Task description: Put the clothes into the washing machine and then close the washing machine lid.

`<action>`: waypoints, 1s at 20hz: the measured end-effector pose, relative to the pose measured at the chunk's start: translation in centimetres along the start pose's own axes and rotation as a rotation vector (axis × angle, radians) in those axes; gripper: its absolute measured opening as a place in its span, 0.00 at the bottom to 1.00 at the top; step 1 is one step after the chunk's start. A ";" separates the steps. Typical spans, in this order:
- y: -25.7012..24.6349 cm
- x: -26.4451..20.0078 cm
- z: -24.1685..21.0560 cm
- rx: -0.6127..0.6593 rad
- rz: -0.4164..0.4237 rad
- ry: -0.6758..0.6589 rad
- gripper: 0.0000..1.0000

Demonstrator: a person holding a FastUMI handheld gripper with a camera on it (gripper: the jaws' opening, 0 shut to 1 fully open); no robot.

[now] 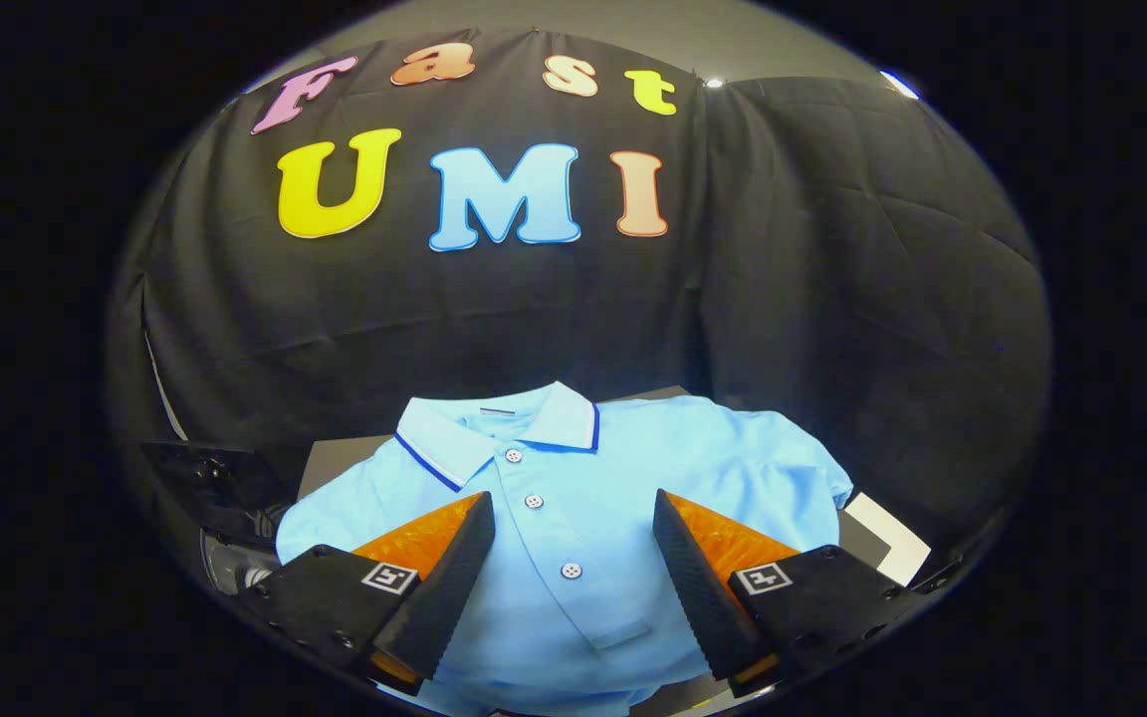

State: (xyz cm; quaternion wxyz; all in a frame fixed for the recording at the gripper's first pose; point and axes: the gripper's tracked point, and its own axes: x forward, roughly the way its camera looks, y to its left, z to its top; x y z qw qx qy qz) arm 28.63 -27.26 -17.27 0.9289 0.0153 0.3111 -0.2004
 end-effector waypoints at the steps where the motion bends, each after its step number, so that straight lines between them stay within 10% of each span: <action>1: 0.0 0.5 -0.4 0.006 0.003 0.022 1.00; 10: 0.0 1.5 -1.6 0.110 0.042 0.123 0.90; 20: 0.5 0.7 -1.2 0.035 0.025 0.106 0.21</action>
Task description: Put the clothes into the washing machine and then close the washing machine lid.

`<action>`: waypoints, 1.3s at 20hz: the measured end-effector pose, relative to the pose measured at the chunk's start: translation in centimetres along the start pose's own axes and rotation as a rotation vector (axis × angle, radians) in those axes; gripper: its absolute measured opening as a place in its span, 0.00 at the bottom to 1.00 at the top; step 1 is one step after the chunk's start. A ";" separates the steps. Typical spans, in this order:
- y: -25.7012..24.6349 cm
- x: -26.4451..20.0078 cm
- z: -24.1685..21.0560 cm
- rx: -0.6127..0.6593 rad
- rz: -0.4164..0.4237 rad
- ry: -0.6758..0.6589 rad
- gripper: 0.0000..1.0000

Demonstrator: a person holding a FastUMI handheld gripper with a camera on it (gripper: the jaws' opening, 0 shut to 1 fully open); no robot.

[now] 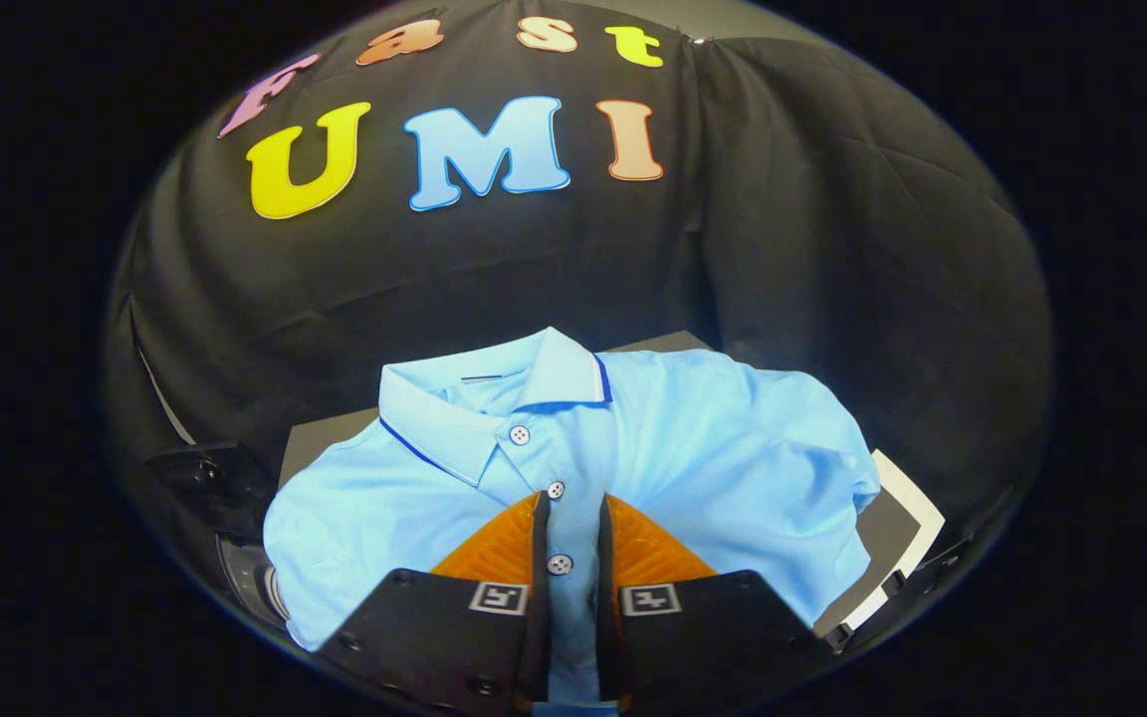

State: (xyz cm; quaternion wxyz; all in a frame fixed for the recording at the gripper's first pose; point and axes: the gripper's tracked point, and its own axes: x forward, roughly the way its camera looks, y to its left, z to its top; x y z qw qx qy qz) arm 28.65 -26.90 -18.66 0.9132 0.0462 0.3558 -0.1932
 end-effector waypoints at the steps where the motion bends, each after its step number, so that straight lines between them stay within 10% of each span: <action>1: -0.1 -0.7 0.4 -0.015 0.000 -0.025 0.13; 26: 1.5 -18.9 6.7 -0.081 0.079 -0.414 0.12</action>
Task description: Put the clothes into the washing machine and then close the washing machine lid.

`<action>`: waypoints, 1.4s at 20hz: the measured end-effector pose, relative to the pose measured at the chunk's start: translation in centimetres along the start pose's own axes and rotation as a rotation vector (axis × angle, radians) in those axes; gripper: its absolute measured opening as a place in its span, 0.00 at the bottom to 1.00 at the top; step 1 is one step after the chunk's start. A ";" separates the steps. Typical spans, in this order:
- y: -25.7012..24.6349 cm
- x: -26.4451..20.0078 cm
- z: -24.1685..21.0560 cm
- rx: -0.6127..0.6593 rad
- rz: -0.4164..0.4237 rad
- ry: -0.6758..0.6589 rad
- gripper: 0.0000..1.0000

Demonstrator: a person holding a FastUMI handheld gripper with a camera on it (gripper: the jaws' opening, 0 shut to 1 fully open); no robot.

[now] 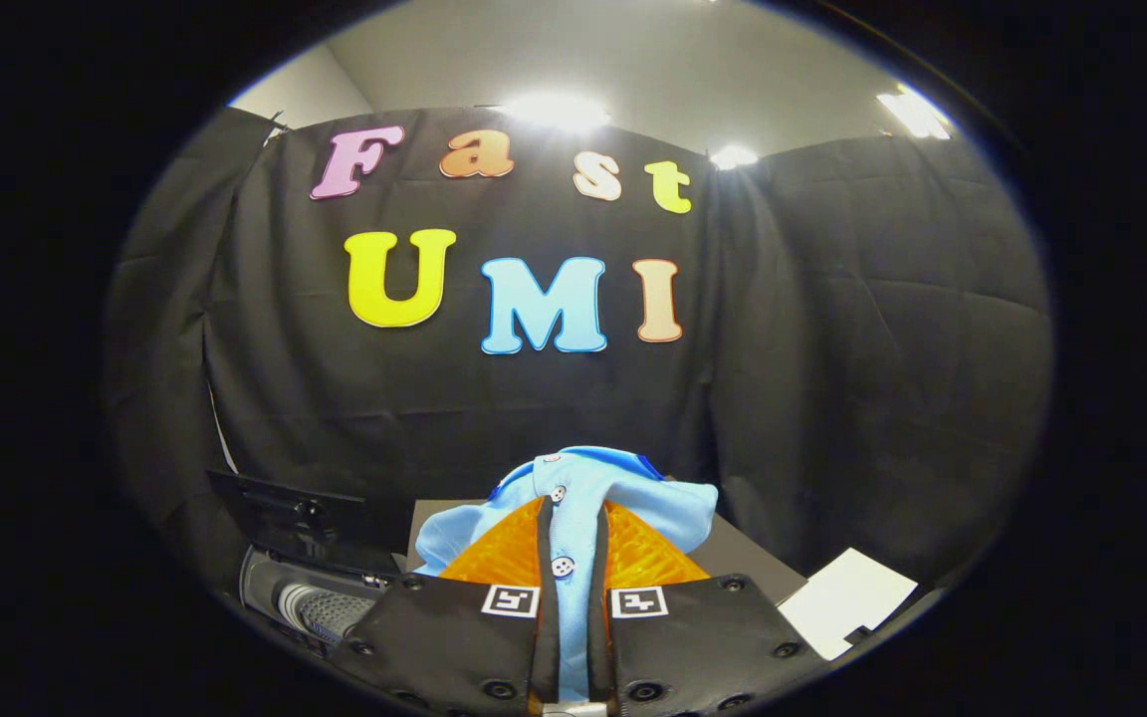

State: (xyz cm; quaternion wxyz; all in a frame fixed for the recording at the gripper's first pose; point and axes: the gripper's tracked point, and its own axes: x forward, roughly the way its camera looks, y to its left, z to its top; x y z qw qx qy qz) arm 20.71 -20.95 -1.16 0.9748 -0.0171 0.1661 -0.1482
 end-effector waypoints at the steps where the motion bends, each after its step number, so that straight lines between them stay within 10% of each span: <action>1: 0.5 -0.6 0.3 0.001 0.012 -0.008 0.12; 28: 22.8 -7.2 7.4 -0.075 0.148 -0.144 0.12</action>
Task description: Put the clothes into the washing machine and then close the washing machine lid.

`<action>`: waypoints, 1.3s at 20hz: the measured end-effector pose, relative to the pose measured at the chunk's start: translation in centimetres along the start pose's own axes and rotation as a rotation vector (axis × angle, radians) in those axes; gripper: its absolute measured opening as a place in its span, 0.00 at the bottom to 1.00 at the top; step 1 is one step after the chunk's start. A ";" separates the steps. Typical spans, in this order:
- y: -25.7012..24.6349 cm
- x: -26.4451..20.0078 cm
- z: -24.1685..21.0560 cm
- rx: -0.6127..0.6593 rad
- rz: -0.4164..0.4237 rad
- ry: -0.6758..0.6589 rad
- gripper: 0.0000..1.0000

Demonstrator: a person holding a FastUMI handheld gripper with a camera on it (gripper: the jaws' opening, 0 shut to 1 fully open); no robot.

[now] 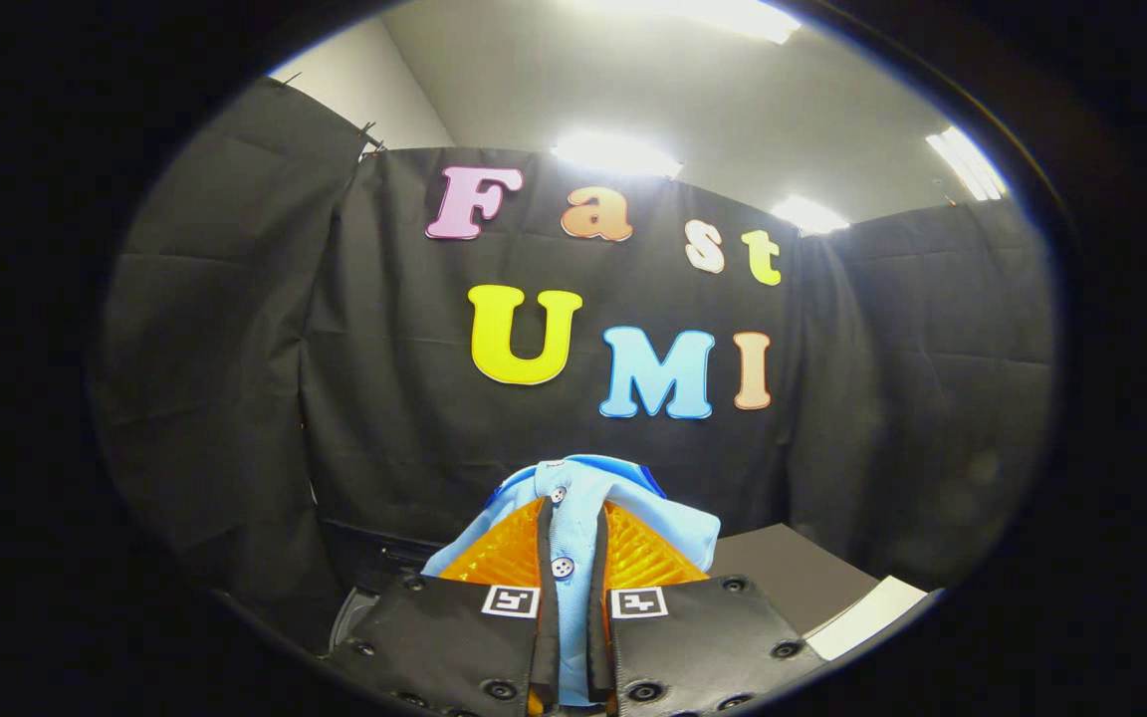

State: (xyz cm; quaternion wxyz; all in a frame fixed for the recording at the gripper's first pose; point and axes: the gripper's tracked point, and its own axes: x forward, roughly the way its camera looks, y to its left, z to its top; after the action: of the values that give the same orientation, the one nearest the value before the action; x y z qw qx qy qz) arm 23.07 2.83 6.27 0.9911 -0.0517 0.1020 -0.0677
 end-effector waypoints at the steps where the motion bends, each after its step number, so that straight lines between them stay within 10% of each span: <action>1: 0.7 0.1 0.1 0.001 0.003 -0.001 0.12; 26: 16.4 1.9 -5.0 -0.013 0.113 0.083 0.12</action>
State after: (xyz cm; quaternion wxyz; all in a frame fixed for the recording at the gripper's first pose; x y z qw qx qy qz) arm 25.89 18.28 -0.85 0.9879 -0.0492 0.1464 -0.0132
